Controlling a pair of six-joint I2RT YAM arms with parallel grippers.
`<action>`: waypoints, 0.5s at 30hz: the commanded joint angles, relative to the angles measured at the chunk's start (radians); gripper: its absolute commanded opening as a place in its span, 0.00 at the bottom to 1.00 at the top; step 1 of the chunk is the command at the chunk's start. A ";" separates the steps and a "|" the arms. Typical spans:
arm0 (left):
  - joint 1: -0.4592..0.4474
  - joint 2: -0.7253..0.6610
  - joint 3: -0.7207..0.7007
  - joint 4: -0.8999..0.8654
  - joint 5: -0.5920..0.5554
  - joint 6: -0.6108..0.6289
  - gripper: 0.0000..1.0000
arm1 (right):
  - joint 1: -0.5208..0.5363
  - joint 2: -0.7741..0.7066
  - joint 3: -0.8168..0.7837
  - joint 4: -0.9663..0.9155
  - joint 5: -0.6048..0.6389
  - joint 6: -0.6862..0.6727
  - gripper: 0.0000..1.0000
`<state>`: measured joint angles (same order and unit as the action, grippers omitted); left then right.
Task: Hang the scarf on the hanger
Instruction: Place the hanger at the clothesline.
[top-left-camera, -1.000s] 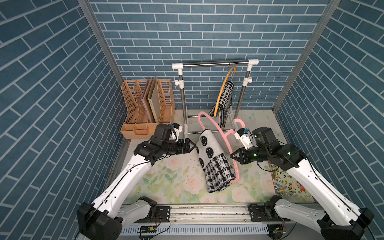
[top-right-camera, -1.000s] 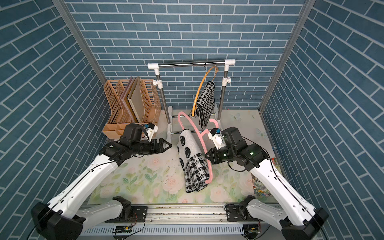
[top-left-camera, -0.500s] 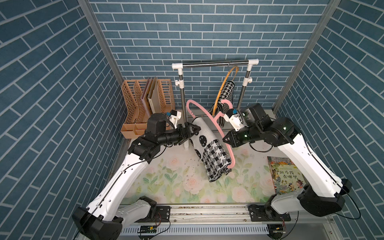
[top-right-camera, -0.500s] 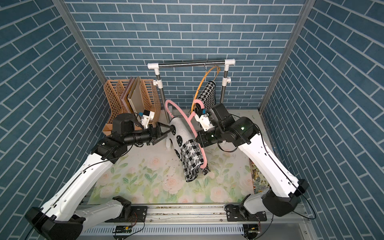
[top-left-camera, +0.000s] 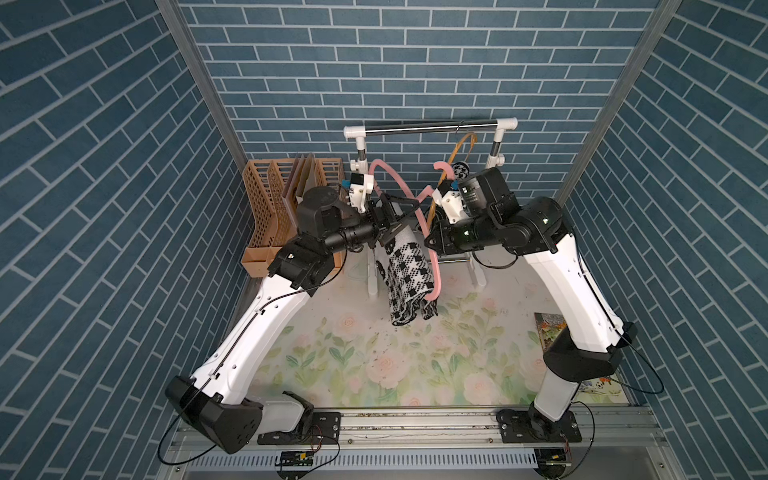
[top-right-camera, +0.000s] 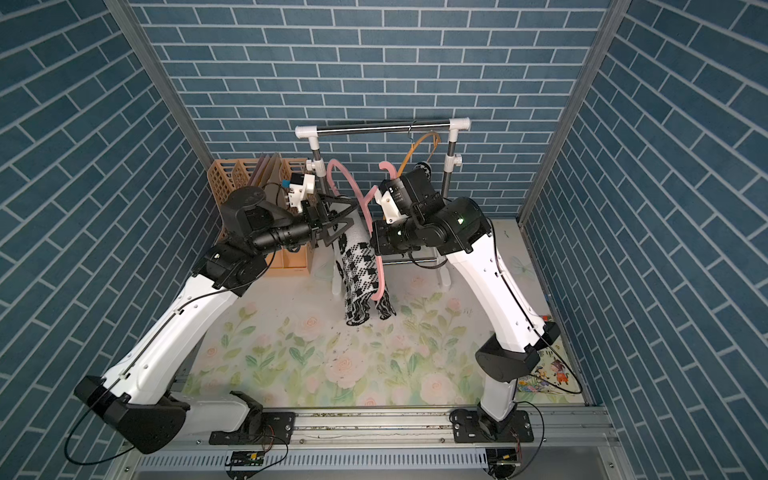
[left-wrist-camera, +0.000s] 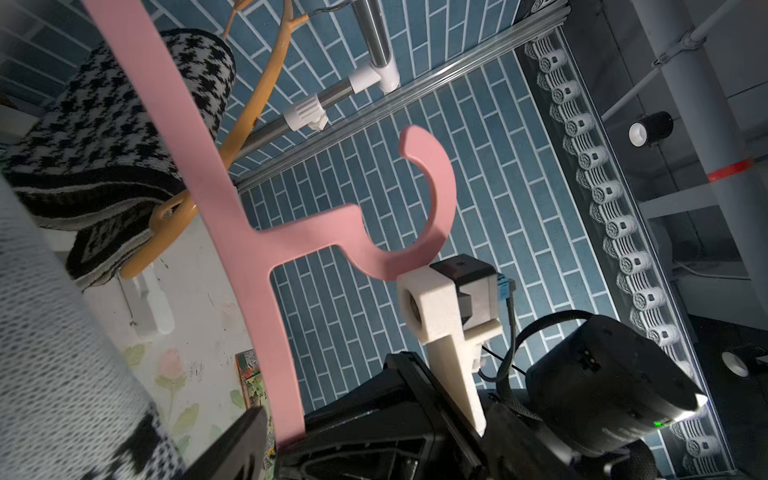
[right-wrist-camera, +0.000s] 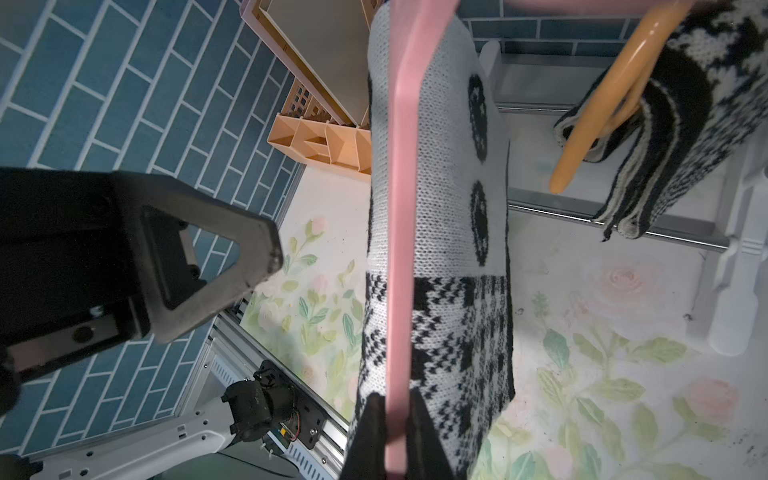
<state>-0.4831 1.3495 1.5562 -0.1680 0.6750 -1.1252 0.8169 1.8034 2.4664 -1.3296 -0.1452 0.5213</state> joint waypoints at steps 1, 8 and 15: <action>-0.005 0.050 0.043 -0.020 0.013 0.044 0.85 | 0.005 0.001 0.037 0.121 0.014 0.044 0.00; -0.005 0.141 0.183 -0.241 -0.038 0.223 0.76 | 0.005 0.012 0.036 0.182 0.017 0.057 0.00; -0.007 0.112 0.081 -0.250 -0.074 0.233 0.77 | 0.004 0.009 0.024 0.191 0.007 0.043 0.00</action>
<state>-0.4839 1.4769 1.6638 -0.3878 0.6209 -0.9302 0.8173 1.8290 2.4676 -1.2488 -0.1413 0.5690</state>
